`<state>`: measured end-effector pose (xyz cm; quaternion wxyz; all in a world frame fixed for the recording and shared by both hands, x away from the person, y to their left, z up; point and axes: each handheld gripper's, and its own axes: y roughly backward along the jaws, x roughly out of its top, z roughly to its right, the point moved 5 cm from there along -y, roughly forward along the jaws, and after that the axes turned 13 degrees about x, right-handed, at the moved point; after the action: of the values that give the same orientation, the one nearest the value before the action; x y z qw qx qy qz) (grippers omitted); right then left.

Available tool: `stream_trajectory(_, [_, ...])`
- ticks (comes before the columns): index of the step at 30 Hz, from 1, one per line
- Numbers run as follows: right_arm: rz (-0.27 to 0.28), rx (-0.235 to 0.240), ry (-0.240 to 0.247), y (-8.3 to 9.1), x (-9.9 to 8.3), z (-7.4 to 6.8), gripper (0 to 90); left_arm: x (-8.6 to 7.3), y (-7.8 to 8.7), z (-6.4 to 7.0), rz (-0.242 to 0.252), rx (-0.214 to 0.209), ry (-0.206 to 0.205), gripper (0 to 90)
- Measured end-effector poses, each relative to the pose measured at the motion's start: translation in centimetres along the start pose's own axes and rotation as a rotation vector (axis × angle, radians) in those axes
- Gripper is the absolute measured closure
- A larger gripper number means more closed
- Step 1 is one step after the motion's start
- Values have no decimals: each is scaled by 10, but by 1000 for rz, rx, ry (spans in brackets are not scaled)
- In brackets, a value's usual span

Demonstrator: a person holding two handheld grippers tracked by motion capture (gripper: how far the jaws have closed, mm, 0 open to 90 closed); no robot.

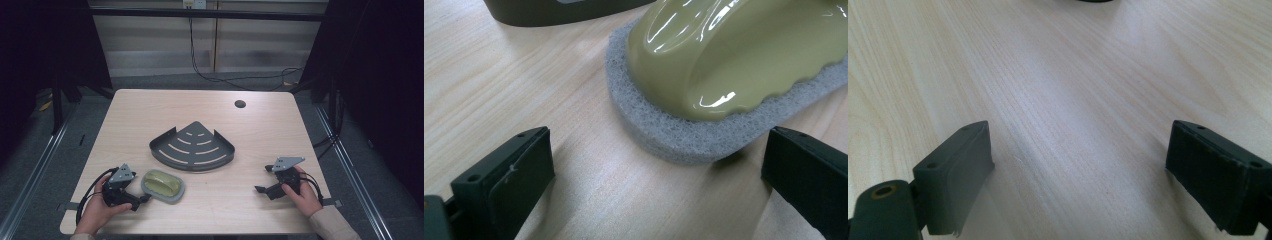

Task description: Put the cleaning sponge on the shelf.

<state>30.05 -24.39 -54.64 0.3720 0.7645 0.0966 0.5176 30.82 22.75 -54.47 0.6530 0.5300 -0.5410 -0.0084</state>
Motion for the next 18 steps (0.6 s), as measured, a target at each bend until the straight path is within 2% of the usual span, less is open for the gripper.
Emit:
stream_trajectory(4, [0, 0, 0, 0, 0, 0, 108, 1, 0, 2, -26, 2, 10, 0])
stream_trajectory(6, [0, 1, 0, 0, 0, 0, 107, 4, 2, 4, -74, 2, 2, 2])
stream_trajectory(7, [0, 1, 0, 0, 0, 0, 107, 5, 3, 4, -90, 3, -8, 9])
stream_trajectory(9, [0, 1, 0, 0, 0, 0, 107, 6, 4, 6, -107, 0, -2, 23])
stream_trajectory(10, [0, 1, 0, 0, 0, 0, 107, 7, 6, 7, -120, -3, -9, 55])
stream_trajectory(11, [0, 1, 0, 0, 0, 0, 107, 9, 8, 7, -135, -14, -32, 123])
stream_trajectory(12, [0, 1, 0, 0, 0, 0, 107, 9, 8, 7, -135, -14, -32, 139])
stream_trajectory(14, [0, 1, 0, 0, 0, 0, 107, 10, 10, 6, -172, -16, -40, 149])
stream_trajectory(15, [0, 1, 0, 0, 0, 0, 107, 10, 10, 6, -172, -16, -40, 151])
stream_trajectory(18, [0, 1, 0, 0, 0, 0, 107, 11, 15, 3, -236, -11, -91, 155])
